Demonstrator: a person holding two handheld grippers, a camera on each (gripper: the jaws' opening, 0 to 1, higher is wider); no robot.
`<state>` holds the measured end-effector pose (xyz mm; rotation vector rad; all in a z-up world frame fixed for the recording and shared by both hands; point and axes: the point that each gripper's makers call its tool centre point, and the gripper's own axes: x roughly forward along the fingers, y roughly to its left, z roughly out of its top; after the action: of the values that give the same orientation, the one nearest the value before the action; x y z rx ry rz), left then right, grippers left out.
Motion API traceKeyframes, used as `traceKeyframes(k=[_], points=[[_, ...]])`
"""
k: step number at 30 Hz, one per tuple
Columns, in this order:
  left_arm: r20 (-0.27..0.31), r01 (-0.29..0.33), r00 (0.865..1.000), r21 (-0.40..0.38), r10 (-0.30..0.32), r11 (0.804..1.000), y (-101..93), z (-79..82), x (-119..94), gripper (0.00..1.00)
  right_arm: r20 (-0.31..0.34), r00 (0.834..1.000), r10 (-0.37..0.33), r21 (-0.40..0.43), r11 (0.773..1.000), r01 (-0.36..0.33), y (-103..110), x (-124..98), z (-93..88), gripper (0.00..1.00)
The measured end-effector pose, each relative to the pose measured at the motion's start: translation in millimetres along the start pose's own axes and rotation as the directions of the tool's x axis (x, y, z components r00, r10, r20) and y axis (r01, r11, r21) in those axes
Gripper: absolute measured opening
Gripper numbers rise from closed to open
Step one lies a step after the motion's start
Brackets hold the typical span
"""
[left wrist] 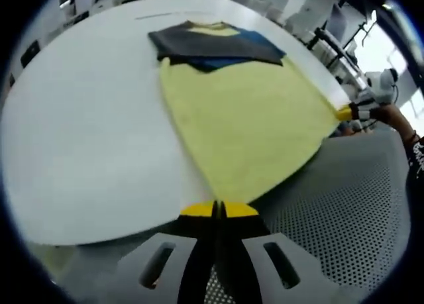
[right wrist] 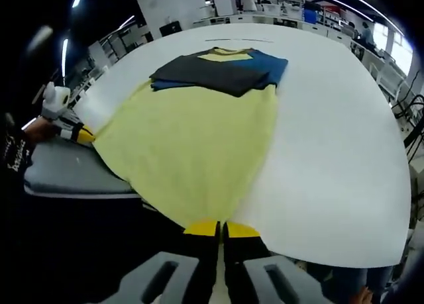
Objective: Fold the garment on the visible template until the final outline fits inside the template.
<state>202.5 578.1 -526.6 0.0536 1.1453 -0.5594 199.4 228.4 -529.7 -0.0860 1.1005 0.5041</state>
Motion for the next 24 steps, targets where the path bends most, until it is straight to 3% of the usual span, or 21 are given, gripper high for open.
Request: traceKeyframes(k=[11, 24], points=[[0.057, 0.002, 0.998, -0.027, 0.000, 1.000, 2.3, 20.6, -13, 0.00, 0.032, 0.999, -0.016, -0.025, 1.000, 0.017, -8, -8, 18.3, 0.00], [0.153, -0.019, 0.988, -0.008, 0.020, 1.000, 9.2, 58.5, -30, 0.00, 0.121, 0.992, -0.036, -0.053, 0.998, 0.042, -18, -26, 59.0, 0.00]])
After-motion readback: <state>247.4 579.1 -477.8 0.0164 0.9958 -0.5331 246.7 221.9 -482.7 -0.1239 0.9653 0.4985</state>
